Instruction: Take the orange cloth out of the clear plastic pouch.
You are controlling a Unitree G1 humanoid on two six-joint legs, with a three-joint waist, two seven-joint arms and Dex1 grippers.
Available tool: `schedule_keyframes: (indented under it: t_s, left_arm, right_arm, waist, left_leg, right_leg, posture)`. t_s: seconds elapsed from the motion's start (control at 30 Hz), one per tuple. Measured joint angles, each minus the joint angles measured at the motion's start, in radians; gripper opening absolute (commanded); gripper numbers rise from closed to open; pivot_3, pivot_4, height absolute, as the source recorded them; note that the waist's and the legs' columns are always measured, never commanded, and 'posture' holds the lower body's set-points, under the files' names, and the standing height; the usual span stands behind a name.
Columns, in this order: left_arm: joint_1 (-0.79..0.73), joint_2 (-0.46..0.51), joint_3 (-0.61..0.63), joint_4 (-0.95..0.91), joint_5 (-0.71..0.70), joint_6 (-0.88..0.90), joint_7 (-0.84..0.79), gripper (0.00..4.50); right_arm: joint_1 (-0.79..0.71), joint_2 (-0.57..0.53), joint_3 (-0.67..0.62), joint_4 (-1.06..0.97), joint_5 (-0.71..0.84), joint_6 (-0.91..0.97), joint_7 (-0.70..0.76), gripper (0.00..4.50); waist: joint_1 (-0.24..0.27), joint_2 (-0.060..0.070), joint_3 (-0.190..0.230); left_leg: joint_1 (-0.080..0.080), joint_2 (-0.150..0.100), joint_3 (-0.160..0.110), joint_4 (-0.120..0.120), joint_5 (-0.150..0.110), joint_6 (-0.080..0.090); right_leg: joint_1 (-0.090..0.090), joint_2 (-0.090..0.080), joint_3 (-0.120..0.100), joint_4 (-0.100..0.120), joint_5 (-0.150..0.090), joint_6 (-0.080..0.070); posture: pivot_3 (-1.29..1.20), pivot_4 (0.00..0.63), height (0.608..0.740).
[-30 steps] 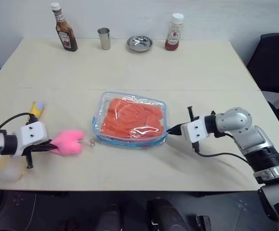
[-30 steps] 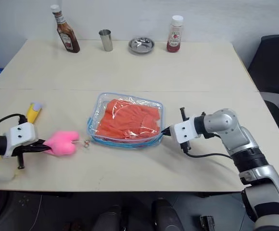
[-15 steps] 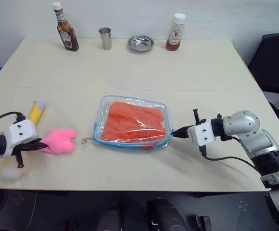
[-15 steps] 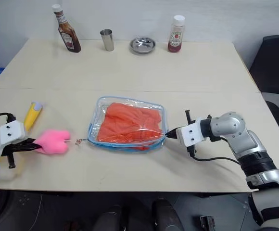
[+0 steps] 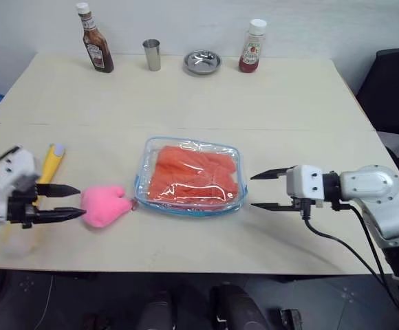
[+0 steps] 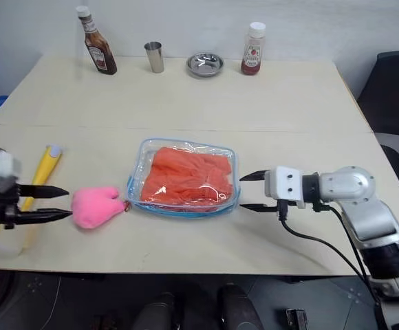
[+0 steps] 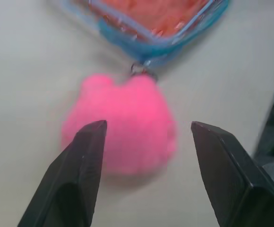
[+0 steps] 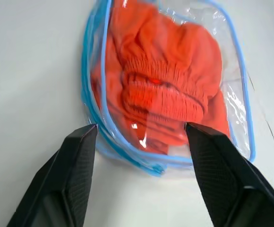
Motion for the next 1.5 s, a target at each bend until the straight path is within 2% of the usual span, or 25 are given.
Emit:
schedule_keyframes:
  t_s: [0.07, 0.13, 0.23, 0.33, 0.47, 0.53, 0.63, 0.9, 1.07, 1.17, 1.27, 1.43, 1.5]
  left_arm:
    - [-0.063, 0.01, -0.018, -0.057, -0.039, 0.023, -0.016, 3.02]
    - [-0.154, -0.007, -0.112, -0.098, 0.002, -0.031, 0.006, 3.02]
    - [-0.273, -0.089, -0.327, -0.11, 0.187, -0.198, 0.068, 3.02]
    - [-0.346, -0.213, -0.511, -0.041, 0.361, -0.369, 0.103, 3.02]
    - [-0.446, -0.346, -0.634, 0.12, 0.503, -0.541, 0.14, 3.02]
    - [-0.487, -0.39, -0.652, 0.175, 0.538, -0.6, 0.153, 3.02]
    - [-0.515, -0.413, -0.661, 0.227, 0.558, -0.659, 0.155, 2.44]
    - [-0.529, -0.447, -0.662, 0.264, 0.556, -0.671, 0.121, 0.01]
    - [-0.515, -0.465, -0.64, 0.226, 0.5, -0.539, 0.102, 0.01]
    - [-0.486, -0.547, -0.588, 0.125, 0.399, -0.289, 0.171, 0.01]
    - [-0.476, -0.61, -0.547, 0.046, 0.329, -0.122, 0.261, 0.0]
    - [-0.397, -0.634, -0.526, -0.078, 0.312, -0.047, 0.353, 0.0]
    - [-0.367, -0.643, -0.536, -0.098, 0.312, -0.038, 0.372, 0.0]
  right_arm:
    - [0.026, -0.013, -0.023, -0.075, 0.06, 0.087, -0.002, 3.09]
    - [0.042, -0.014, -0.042, -0.133, 0.119, 0.174, -0.015, 3.09]
    - [0.043, -0.011, -0.056, -0.205, 0.194, 0.282, -0.054, 3.09]
    - [0.046, -0.001, -0.071, -0.247, 0.228, 0.345, -0.098, 3.09]
    - [0.049, 0.011, -0.079, -0.27, 0.249, 0.39, -0.14, 3.09]
    - [0.051, 0.018, -0.08, -0.273, 0.25, 0.402, -0.156, 3.09]
    - [0.061, 0.019, -0.08, -0.28, 0.248, 0.407, -0.176, 3.12]
    - [0.079, 0.02, -0.081, -0.298, 0.245, 0.406, -0.2, 3.12]
    - [0.08, 0.028, -0.08, -0.3, 0.231, 0.402, -0.209, 3.12]
    - [0.084, 0.046, -0.069, -0.3, 0.19, 0.391, -0.23, 3.12]
    - [0.09, 0.09, -0.015, -0.299, 0.101, 0.346, -0.278, 2.49]
    - [0.093, 0.15, 0.085, -0.237, -0.079, 0.256, -0.353, 0.85]
    - [0.066, 0.177, 0.13, -0.193, -0.158, 0.211, -0.379, 0.85]
  waist:
    - [0.002, 0.0, 0.0]
    - [0.007, 0.0, 0.0]
    - [0.016, 0.0, 0.0]
    - [0.019, 0.0, 0.0]
    - [0.024, 0.0, 0.0]
    - [0.024, 0.0, 0.0]
    - [0.023, 0.0, 0.0]
    - [0.024, 0.0, 0.0]
    - [0.024, 0.0, 0.0]
    - [0.025, 0.0, 0.0]
    - [0.025, -0.001, -0.001]
    - [0.019, -0.001, -0.001]
    - [0.02, -0.001, -0.001]
  left_leg:
    - [0.0, 0.0, 0.0, 0.0, 0.0, 0.0]
    - [0.001, -0.001, 0.0, 0.0, 0.0, 0.0]
    - [0.001, -0.001, 0.0, 0.0, 0.0, 0.0]
    - [0.0, -0.001, 0.001, 0.0, 0.0, 0.0]
    - [-0.001, -0.001, 0.001, 0.001, 0.0, 0.0]
    - [-0.001, -0.001, 0.001, 0.002, 0.0, 0.0]
    - [-0.001, 0.0, 0.001, 0.002, 0.0, 0.0]
    - [-0.001, 0.0, 0.001, 0.003, 0.0, 0.0]
    - [-0.001, 0.0, 0.001, 0.003, 0.0, 0.0]
    - [-0.002, 0.0, 0.0, 0.004, 0.0, 0.0]
    - [-0.003, 0.0, -0.001, 0.005, 0.0, 0.0]
    - [-0.001, 0.0, 0.0, 0.005, 0.0, 0.0]
    - [-0.001, 0.0, 0.0, 0.005, 0.0, -0.001]
  right_leg:
    - [0.001, 0.0, 0.0, -0.001, 0.0, 0.0]
    - [0.001, 0.0, 0.001, -0.003, 0.0, 0.0]
    - [0.001, 0.0, 0.001, -0.003, 0.0, 0.0]
    - [-0.001, 0.001, 0.002, -0.002, 0.0, 0.0]
    - [-0.001, 0.001, 0.002, -0.002, 0.0, 0.0]
    - [-0.001, 0.001, 0.002, -0.002, 0.0, 0.0]
    - [-0.002, 0.001, 0.002, 0.0, 0.0, 0.0]
    - [-0.001, 0.001, 0.002, 0.0, 0.0, 0.0]
    - [-0.001, 0.001, 0.002, 0.001, 0.0, 0.0]
    - [-0.001, 0.0, 0.001, 0.002, 0.0, 0.0]
    - [-0.001, 0.001, 0.001, 0.002, 0.0, 0.0]
    - [-0.001, 0.001, 0.002, 0.002, 0.0, 0.0]
    - [-0.001, 0.001, 0.002, 0.001, 0.0, 0.0]
  posture:
    - [0.0, 0.15, 0.74]
    - [0.0, 0.15, 0.74]
    - [0.0, 0.15, 0.74]
    - [0.0, 0.15, 0.74]
    - [0.0, 0.15, 0.74]
    - [0.0, 0.15, 0.74]
    - [0.0, 0.15, 0.74]
    - [0.0, 0.15, 0.74]
    - [0.0, 0.15, 0.74]
    - [0.0, 0.15, 0.74]
    - [0.0, 0.15, 0.74]
    - [0.0, 0.15, 0.74]
    - [0.0, 0.15, 0.74]
